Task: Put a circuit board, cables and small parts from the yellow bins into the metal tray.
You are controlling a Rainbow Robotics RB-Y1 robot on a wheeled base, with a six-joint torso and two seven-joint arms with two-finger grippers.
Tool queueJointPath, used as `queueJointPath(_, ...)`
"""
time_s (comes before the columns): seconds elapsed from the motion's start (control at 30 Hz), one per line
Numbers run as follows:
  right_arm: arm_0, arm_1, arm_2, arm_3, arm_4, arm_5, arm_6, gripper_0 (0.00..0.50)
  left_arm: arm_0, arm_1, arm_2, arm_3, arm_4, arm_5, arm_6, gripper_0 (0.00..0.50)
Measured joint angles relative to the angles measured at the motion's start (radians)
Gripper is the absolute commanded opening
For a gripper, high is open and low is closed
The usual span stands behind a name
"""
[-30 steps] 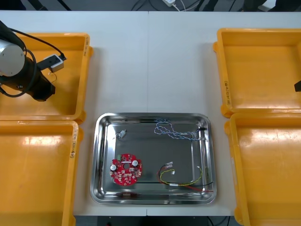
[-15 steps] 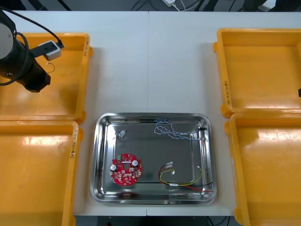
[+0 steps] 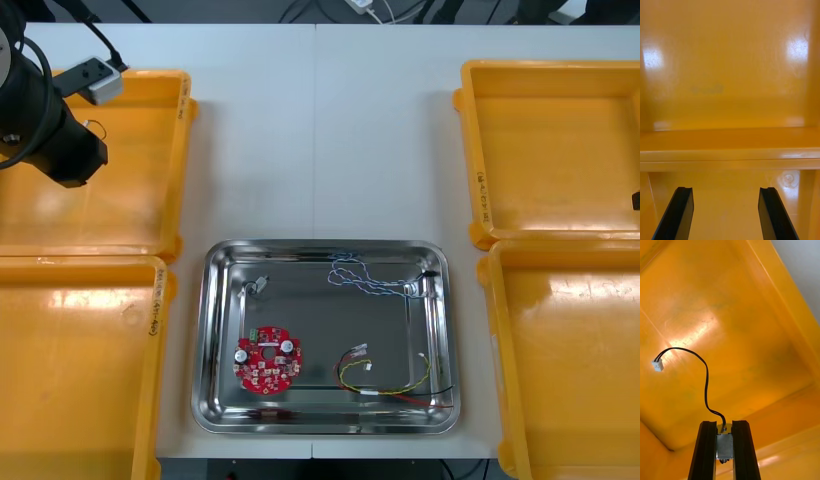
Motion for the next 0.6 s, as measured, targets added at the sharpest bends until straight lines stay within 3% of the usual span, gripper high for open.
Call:
queueJointPath(0.13, 0.008, 0.0, 0.0, 0.0, -0.004, 0.0, 0.0, 0.5, 0.0, -0.022, 0.007, -0.079, -0.001, 0.066, 0.127, 0.0)
queueJointPath(0.47, 0.015, 0.0, 0.0, 0.0, -0.009, 0.003, 0.0, 0.5, 0.0, -0.133, 0.007, -0.232, -0.053, 0.085, 0.146, 0.0)
queueJointPath(0.6, 0.015, 0.0, 0.0, 0.0, -0.009, 0.008, 0.0, 0.5, 0.0, -0.195, 0.0, -0.272, -0.102, 0.086, 0.223, 0.0)
